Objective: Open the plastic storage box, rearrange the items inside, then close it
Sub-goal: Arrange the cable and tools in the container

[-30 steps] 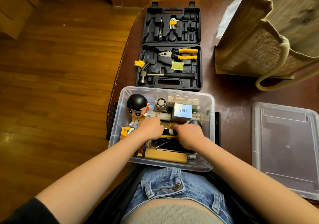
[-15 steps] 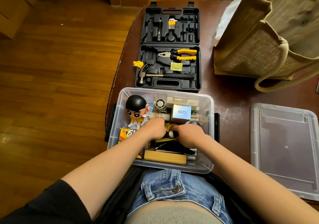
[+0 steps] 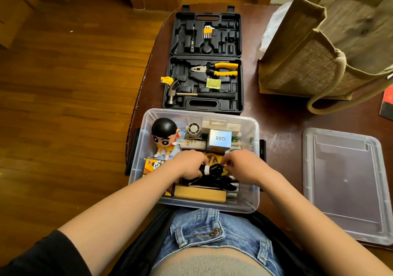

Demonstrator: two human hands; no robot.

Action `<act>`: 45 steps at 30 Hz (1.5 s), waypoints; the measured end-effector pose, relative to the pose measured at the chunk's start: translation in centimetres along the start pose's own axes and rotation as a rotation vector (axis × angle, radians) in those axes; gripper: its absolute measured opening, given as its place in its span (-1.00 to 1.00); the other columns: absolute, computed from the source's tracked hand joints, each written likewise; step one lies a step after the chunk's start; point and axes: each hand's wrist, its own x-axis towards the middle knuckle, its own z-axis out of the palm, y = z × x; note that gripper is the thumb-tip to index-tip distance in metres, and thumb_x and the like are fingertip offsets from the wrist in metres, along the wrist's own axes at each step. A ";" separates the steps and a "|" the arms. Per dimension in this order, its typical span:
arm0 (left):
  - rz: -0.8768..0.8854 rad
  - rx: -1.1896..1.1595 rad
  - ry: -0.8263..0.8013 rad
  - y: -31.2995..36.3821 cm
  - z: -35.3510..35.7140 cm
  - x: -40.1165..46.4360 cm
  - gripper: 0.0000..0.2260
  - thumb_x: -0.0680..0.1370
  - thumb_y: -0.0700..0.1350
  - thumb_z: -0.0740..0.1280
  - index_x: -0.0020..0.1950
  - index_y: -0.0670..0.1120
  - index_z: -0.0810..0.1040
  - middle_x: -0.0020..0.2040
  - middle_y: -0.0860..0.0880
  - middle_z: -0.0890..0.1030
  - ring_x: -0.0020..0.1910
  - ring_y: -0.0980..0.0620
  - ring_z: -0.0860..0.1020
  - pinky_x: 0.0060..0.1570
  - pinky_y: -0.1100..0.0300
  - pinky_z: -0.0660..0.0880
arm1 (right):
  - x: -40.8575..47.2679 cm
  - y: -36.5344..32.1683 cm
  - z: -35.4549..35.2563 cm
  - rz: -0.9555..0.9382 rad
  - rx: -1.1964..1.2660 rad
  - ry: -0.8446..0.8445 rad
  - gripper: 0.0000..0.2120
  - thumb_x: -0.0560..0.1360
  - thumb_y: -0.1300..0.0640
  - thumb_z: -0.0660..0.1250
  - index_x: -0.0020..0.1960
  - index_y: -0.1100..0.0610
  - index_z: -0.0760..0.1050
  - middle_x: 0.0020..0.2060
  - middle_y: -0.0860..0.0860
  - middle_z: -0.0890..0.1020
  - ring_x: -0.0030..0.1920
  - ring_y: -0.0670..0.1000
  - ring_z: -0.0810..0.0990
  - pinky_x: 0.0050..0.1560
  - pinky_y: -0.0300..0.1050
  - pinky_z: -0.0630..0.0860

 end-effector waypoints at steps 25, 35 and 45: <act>-0.114 -0.197 0.177 -1.8 -0.9 -2.2 -0.77 0.62 -0.05 0.18 0.27 -0.03 0.39 0.12 -0.09 0.56 -0.07 0.01 0.42 -0.12 0.12 0.31 | -0.9 -0.7 0.7 -0.172 -0.291 -0.021 -0.80 0.44 0.03 0.31 -0.07 0.15 0.45 -0.25 0.02 0.47 -0.23 0.07 0.43 -0.32 -0.15 0.34; -0.044 -0.368 0.071 -2.0 -0.9 -2.3 -0.73 0.59 -0.07 0.28 0.28 -0.06 0.46 0.29 -0.06 0.50 0.18 0.00 0.47 0.13 0.15 0.41 | -3.1 1.8 -3.0 -0.188 0.712 -0.038 -0.89 0.42 0.23 0.24 -0.07 0.24 0.47 -0.25 0.05 0.54 -0.26 -0.06 0.47 -0.23 -0.16 0.39; 0.102 -0.456 0.079 1.0 0.3 -2.3 -0.54 0.48 -0.03 0.43 0.35 -0.04 0.44 0.25 -0.03 0.55 0.22 -0.01 0.50 0.26 0.07 0.40 | -1.9 1.6 -1.8 -0.185 1.292 0.017 -0.75 0.26 0.23 0.11 -0.07 0.21 0.36 -0.38 0.02 0.43 -0.33 0.01 0.50 -0.26 -0.18 0.49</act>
